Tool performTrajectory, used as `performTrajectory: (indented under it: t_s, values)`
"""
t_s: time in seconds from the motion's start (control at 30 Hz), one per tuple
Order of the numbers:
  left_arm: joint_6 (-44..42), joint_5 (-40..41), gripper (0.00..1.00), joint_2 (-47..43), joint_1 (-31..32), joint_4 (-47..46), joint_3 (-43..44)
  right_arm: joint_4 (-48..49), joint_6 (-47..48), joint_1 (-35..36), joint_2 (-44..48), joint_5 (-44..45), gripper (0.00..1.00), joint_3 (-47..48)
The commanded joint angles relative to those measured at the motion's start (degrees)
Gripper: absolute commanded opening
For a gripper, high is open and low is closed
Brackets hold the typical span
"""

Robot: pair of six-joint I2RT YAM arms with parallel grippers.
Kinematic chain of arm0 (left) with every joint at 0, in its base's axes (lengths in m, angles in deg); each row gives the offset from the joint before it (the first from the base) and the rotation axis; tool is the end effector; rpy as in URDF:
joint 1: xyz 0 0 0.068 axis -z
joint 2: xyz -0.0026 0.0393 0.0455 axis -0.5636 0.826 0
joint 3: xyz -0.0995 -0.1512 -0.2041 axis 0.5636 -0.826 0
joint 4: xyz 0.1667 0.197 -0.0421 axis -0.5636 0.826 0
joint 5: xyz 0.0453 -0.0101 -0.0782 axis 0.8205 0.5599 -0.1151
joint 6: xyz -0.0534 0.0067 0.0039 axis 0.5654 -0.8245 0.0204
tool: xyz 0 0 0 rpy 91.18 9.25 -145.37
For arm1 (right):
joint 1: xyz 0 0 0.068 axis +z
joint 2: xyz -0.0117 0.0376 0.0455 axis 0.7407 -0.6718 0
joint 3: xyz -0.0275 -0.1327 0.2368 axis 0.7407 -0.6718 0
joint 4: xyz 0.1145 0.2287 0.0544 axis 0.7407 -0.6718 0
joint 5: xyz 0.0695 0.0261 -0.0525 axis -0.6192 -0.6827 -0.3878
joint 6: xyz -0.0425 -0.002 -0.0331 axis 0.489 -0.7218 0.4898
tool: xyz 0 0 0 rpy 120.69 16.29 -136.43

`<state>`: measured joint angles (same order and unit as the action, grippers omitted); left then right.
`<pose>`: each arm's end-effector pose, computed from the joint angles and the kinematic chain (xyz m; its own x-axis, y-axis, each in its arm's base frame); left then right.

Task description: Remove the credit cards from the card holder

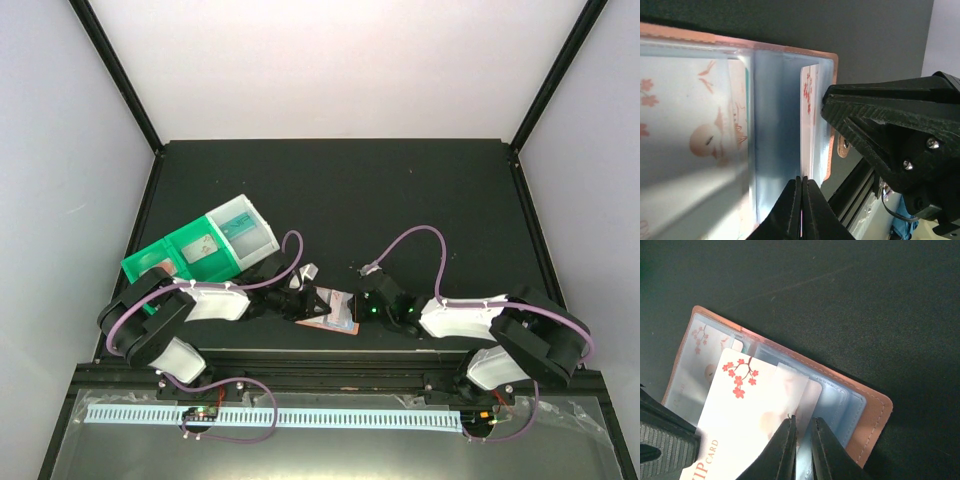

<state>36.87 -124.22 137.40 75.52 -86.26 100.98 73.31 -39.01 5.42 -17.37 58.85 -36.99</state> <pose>0.1751 -0.1808 0.1204 -0.9968 0.0106 -0.0789 0.0697 0.5951 -0.8006 0.1441 0.1918 0.1242 -0.8841 0.0319 -0.4662 -0.2202 0.8515 0.4759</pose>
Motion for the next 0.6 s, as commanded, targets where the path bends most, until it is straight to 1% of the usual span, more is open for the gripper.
performTrajectory:
  t_s: [0.0,0.27,0.43,0.57]
  values:
    - [-0.5,-1.1,0.02,0.1,-0.1,-1.6,0.6,-1.8,-0.6,-0.2,-0.8,1.1,0.09,-1.8]
    - [-1.3,-0.1,0.02,-2.7,-0.5,1.9,0.3,-2.1,-1.3,-0.2,0.7,2.1,0.09,-3.0]
    - [-3.0,2.3,0.02,-6.2,-1.5,6.9,0.2,-2.7,-0.7,-0.2,1.9,2.9,0.09,-3.0]
    - [-3.8,3.7,0.02,-9.5,-3.1,10.2,-0.2,-1.1,-0.2,-0.2,3.2,2.4,0.1,-3.7]
